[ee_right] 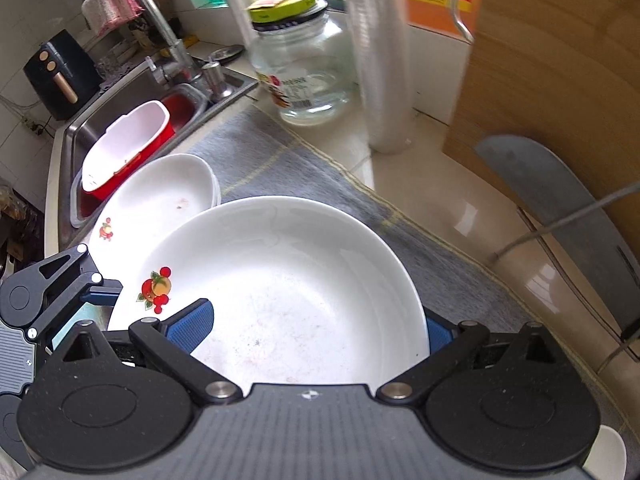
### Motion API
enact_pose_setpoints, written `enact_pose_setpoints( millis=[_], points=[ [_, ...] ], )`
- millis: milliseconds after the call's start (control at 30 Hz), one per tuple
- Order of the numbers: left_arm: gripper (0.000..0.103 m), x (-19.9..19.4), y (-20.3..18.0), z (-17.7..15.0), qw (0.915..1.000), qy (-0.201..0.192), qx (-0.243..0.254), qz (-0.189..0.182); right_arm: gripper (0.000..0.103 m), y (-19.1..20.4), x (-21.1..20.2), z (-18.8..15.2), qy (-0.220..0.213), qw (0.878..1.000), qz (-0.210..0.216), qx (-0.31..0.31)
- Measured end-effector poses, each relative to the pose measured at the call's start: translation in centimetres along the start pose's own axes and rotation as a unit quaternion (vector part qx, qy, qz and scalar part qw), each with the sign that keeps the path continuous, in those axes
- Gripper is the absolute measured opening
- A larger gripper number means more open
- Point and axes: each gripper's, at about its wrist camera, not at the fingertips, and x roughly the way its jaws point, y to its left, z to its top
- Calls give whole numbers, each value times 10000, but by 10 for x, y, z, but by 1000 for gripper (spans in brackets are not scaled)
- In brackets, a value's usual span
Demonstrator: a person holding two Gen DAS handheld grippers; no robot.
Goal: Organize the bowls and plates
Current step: 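Carry the plate with both grippers toward the plate stack by the sink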
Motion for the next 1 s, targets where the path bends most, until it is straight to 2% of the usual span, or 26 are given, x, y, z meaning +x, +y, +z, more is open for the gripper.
enact_pose_setpoints(
  millis=[567, 1000],
  points=[
    [101, -49, 33, -22, 9989, -67, -282, 370, 103, 67, 18, 34, 0, 9988, 200, -457],
    [101, -72, 64, -47, 9970, -31, -516, 573, 103, 110, 50, 57, 135, 9969, 340, -701]
  ],
)
